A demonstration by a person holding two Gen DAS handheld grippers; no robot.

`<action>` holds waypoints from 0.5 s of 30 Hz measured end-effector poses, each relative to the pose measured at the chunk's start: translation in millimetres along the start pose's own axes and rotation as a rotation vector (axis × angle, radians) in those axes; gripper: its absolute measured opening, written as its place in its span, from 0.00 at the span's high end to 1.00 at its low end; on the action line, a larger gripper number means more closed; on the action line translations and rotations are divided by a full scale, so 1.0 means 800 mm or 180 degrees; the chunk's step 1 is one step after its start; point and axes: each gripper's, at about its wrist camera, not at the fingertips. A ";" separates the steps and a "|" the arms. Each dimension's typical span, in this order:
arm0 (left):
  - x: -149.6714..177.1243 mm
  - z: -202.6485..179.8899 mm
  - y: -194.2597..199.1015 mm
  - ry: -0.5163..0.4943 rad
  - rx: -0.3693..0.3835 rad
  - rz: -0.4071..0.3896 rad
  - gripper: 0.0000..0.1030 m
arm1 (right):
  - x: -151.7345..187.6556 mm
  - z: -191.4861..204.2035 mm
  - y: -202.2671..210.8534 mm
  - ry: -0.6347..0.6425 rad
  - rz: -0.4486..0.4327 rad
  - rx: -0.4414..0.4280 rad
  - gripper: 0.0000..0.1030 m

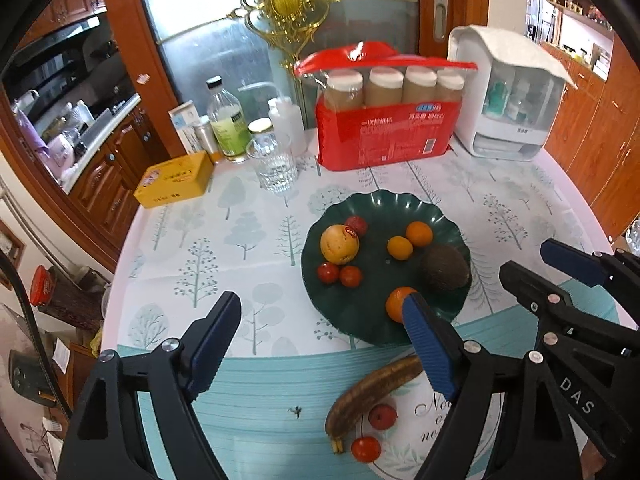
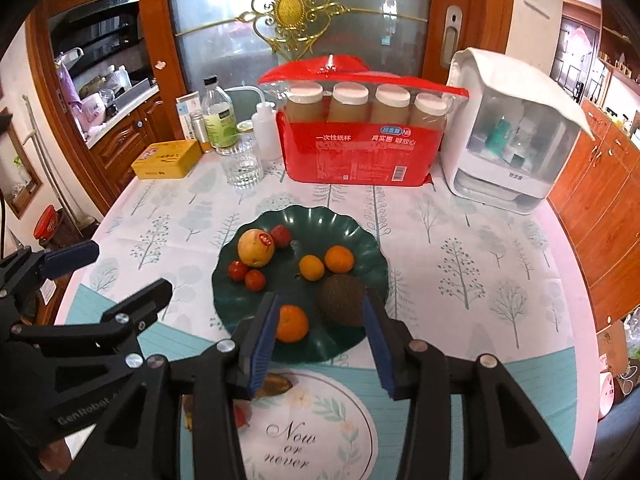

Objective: Organize fruits
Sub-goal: 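Withdraw both open tools from the green plate toward the white plate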

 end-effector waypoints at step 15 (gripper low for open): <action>0.054 -0.001 0.084 0.0134 -0.0067 -0.0206 0.20 | 0.050 0.005 0.080 0.0117 -0.0191 -0.0081 0.57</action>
Point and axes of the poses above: each gripper's, at about its wrist camera, not at the fingertips, and y roughly against the way its jaws point, z to its left, x to its underside, and after that the axes turned 1 degree about z, right-handed
